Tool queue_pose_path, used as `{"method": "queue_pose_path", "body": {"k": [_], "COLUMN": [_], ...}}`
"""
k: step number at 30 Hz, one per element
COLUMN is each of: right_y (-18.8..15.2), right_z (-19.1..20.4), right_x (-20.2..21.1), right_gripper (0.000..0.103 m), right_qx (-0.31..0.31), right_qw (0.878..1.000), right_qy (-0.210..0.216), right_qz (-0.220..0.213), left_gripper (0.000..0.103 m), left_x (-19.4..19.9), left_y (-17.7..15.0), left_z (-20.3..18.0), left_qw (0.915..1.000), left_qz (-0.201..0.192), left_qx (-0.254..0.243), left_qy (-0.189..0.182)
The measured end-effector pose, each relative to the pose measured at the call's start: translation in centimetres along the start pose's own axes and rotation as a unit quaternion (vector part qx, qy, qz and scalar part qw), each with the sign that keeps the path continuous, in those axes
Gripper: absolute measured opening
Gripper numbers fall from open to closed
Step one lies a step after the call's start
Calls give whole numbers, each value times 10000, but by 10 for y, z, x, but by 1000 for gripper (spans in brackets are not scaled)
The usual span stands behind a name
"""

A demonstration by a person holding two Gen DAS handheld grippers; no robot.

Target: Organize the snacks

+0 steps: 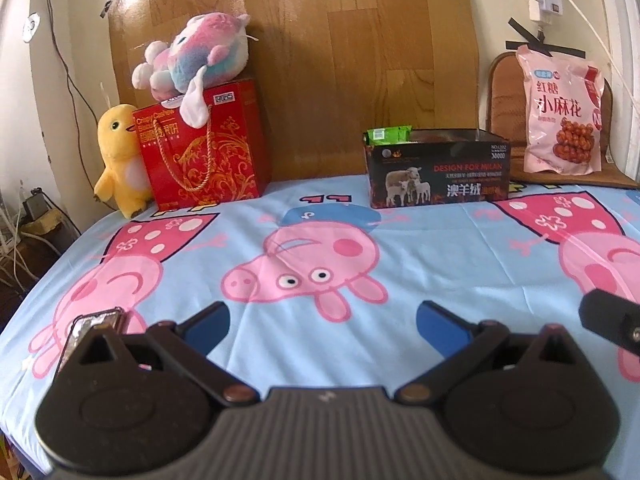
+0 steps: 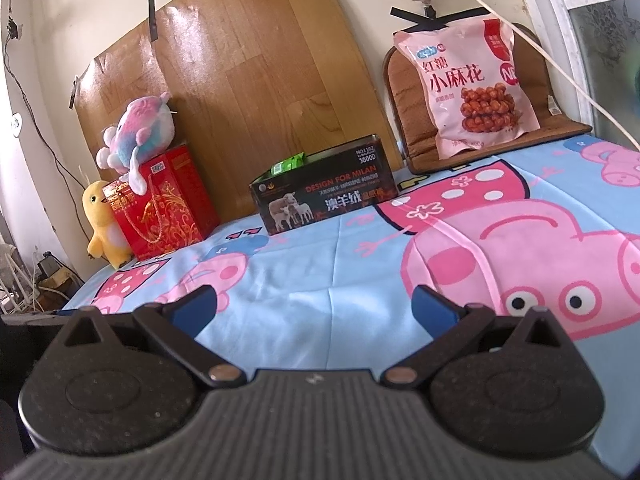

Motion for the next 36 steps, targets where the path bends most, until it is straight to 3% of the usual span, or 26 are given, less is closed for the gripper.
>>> {"method": "queue_pose_path", "body": {"k": [36], "right_y": [-6], "right_z": [-8], "right_x": [-3], "right_gripper": [103], "right_qx": [-193], "right_qw": [9998], "right_qy": [-83], "right_qz": [76], "left_gripper": [103], "left_x": [-4], "left_y": [-5], "left_z": [-21], "left_qw": [9973], "left_qz": [396], "left_qx": [-318], "left_qy": [-529]}}
Point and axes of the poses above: each gripper's, at about its wrist camera, not at the fingertips, and x roughly against the way its jaws point, z to its left, y to its top, the point moved 4 cm from there along -x, roughly the way its jaws point, and after that the axes turned 5 degrees about y, right-handed, at the moved point
